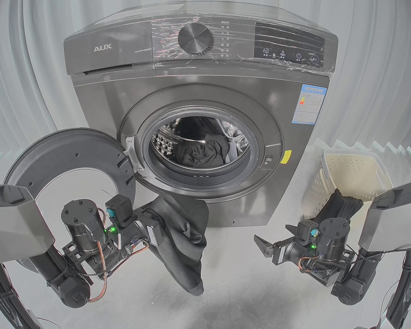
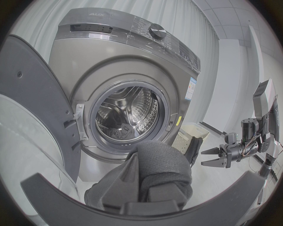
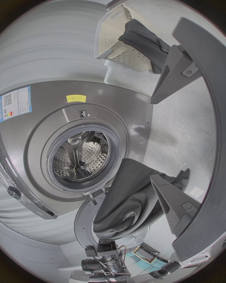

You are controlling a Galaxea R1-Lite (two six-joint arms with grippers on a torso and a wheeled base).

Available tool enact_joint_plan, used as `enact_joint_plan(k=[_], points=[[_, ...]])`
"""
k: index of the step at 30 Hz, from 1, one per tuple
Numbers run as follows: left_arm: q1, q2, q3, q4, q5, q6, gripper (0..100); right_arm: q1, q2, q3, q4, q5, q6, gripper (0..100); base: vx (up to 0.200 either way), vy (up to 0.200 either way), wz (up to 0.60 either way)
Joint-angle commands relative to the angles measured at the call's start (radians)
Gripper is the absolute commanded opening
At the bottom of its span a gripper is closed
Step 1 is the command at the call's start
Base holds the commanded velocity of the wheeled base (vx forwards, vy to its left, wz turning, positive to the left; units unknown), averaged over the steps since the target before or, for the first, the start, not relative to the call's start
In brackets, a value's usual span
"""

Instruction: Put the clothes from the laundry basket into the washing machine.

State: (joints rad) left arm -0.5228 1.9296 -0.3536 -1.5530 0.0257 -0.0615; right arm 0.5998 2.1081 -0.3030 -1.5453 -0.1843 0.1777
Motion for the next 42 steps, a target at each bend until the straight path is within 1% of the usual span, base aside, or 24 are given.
enact_joint_plan(k=[1,4,10,17,25,32,35,42], points=[[0.000,0.022,0.010,0.002,0.002,-0.001,0,-0.002,0.010,0.002,-0.001,0.000,0.003,100,0.200,0.000,0.00],[-0.003,0.037,0.012,-0.001,0.005,0.002,0,0.005,0.006,0.004,-0.001,0.000,0.003,100,0.200,0.000,0.00],[-0.017,0.037,0.016,-0.001,0.008,0.002,0,0.009,0.006,0.004,-0.001,0.000,0.003,100,0.000,0.000,0.00],[-0.020,0.040,0.025,-0.001,0.008,0.000,0,0.012,0.004,0.002,-0.001,0.000,0.003,100,0.200,0.000,0.00],[-0.034,0.042,0.031,-0.001,0.008,0.000,0,0.015,0.006,0.002,-0.001,0.000,0.011,100,0.000,0.000,0.00],[-0.036,0.042,0.036,-0.001,0.008,0.000,0,0.018,0.006,0.002,-0.001,0.000,0.011,100,0.200,0.000,0.00],[-0.048,0.046,0.035,-0.001,0.008,0.000,0,0.023,0.004,0.002,-0.001,0.000,0.011,100,0.000,0.000,0.00],[-0.051,0.068,0.038,-0.001,0.010,0.000,0,0.034,0.004,0.004,-0.001,0.000,0.011,100,0.000,0.000,0.00]])
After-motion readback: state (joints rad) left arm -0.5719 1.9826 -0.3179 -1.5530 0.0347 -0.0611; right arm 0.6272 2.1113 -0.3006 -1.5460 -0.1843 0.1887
